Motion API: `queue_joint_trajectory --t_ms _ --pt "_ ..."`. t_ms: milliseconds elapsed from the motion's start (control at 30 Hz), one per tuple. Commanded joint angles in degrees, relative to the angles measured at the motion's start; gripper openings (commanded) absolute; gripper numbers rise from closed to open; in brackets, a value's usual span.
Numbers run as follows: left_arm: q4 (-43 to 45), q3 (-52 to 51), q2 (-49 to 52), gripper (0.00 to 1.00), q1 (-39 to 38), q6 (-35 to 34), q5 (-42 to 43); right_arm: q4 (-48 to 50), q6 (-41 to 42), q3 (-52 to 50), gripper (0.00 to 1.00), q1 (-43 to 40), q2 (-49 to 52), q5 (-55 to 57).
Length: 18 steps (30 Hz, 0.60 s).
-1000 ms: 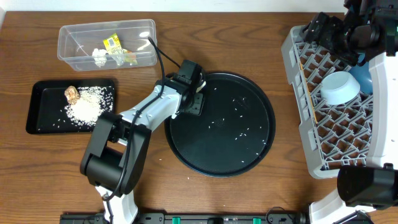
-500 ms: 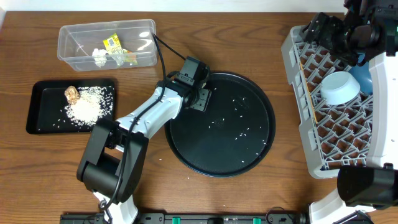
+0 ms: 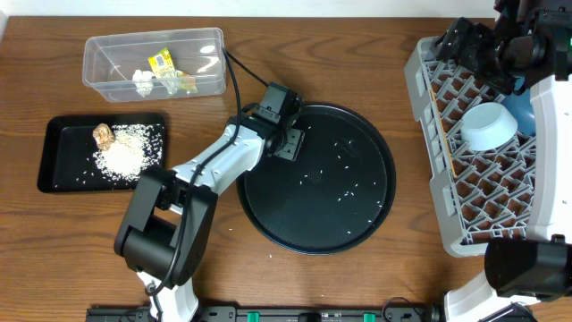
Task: Sort waste into correct bins and load items into the dishwasher rack
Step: 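Lower the left gripper and close it on the white spoon handle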
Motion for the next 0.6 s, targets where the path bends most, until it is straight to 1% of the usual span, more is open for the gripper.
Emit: queue_joint_trajectory --t_ms 0,100,200,567 --pt "0.2 0.0 1.4 0.64 0.2 1.4 -0.1 -0.2 -0.9 -0.1 0.99 0.4 -0.2 0.2" --pt "0.6 0.0 1.7 0.64 0.2 3.0 -0.5 -0.2 -0.9 -0.1 0.99 0.4 -0.2 0.2" --pt "1.0 0.0 1.7 0.64 0.3 3.1 -2.4 -0.2 -0.9 -0.1 0.99 0.4 -0.2 0.2" --pt "1.0 0.0 1.9 0.64 0.5 3.6 -2.4 -0.2 -0.9 -0.1 0.99 0.4 -0.2 0.2"
